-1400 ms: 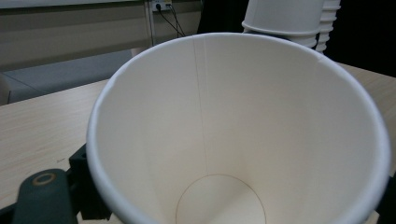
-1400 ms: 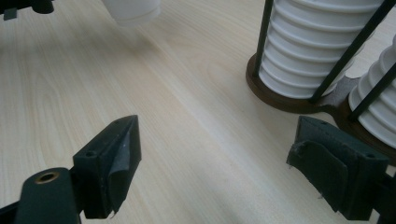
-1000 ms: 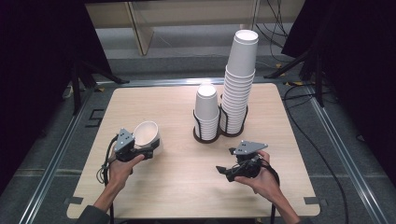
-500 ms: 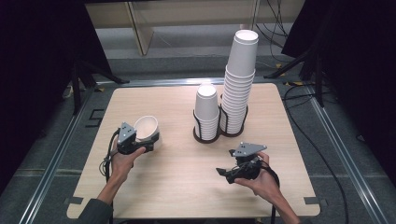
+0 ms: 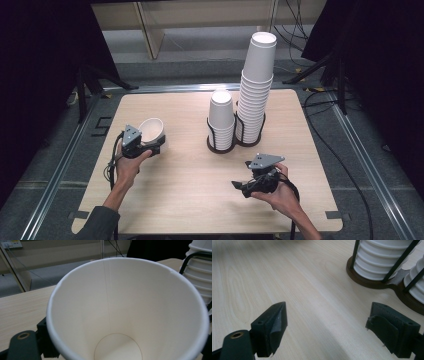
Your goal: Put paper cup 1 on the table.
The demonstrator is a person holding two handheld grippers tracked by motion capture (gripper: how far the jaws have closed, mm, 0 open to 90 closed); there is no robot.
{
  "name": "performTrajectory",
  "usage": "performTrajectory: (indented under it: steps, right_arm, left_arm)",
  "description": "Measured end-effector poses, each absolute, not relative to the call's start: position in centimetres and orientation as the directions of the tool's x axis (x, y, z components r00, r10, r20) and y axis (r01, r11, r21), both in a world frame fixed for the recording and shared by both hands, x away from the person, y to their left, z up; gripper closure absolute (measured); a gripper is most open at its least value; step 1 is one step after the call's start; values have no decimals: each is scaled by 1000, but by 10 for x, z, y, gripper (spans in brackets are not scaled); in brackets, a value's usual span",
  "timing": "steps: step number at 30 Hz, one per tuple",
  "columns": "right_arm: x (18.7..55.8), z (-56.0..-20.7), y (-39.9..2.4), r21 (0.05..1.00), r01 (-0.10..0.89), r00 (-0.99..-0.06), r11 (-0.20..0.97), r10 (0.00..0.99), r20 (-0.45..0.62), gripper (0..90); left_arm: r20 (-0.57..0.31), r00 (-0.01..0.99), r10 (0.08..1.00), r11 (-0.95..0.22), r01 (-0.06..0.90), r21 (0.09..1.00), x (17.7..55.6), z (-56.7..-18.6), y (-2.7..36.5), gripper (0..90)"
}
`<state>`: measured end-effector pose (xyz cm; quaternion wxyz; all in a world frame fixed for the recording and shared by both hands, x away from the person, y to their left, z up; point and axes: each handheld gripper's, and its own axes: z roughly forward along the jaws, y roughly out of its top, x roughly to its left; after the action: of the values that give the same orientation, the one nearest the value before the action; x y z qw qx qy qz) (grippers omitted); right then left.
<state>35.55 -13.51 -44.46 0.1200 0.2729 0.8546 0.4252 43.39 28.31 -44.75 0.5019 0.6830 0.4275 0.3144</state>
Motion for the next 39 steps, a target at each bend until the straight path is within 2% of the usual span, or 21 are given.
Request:
performTrajectory:
  steps: [20,39]
  right_arm:
    - [355,-447,-139,793,358,-820,493,572,14,165]
    - [353,-448,-140,787,374,-816,492,578,26,165]
  left_arm:
    - [-4,382,924,-117,293,949,456,-453,295,146]
    - [36,342,939,-152,318,936,487,-462,291,145]
